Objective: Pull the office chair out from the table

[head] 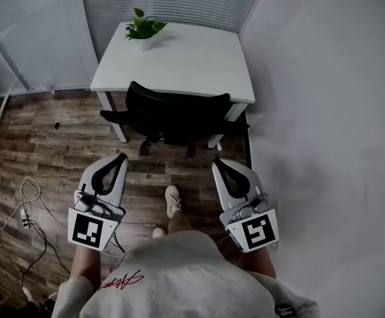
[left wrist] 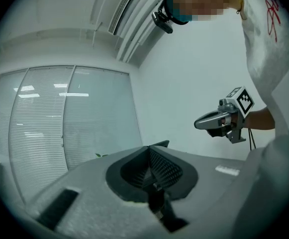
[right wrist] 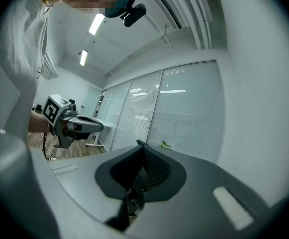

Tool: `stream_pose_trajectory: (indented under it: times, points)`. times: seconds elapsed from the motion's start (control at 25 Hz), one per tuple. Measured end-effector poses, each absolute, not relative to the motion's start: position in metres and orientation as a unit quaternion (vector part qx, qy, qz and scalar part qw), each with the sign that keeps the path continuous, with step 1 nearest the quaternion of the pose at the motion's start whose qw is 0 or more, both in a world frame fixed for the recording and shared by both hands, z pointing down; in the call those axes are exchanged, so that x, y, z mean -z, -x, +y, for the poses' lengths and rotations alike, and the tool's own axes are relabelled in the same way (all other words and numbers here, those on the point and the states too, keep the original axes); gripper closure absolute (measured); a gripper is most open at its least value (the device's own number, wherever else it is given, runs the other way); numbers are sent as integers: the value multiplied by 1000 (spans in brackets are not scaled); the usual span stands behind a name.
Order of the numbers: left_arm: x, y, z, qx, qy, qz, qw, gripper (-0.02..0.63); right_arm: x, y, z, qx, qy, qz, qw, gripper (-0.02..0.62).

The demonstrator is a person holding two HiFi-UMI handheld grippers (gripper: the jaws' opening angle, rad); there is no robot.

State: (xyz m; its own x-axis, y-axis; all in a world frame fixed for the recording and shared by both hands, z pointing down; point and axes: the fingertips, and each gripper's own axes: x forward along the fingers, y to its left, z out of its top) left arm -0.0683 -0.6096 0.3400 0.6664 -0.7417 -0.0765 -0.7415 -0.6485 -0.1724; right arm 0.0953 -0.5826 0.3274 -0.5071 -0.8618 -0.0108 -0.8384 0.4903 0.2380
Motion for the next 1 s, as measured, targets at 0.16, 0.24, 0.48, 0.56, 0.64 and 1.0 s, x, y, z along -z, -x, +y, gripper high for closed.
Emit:
stream_pose_trajectory:
  times: [0.16, 0.24, 0.48, 0.56, 0.64, 1.0]
  points:
    - [-353, 64, -630, 15, 908, 408, 93, 586, -337, -95, -606, 113, -484, -865, 68, 592]
    - [-359, 63, -640, 27, 907, 408, 96, 580, -340, -94, -616, 118, -476, -868, 76, 592]
    - [-370, 54, -666, 77, 909, 390, 129, 557, -350, -94, -645, 118, -459, -876, 90, 586]
    - [-378, 51, -672, 114, 908, 372, 156, 538, -355, -95, -653, 126, -451, -878, 102, 578]
    - [-382, 48, -679, 125, 908, 366, 160, 523, -364, -98, -659, 142, -439, -876, 139, 566]
    - [-408, 38, -704, 169, 906, 352, 161, 475, -398, -109, -678, 158, -409, -866, 241, 494]
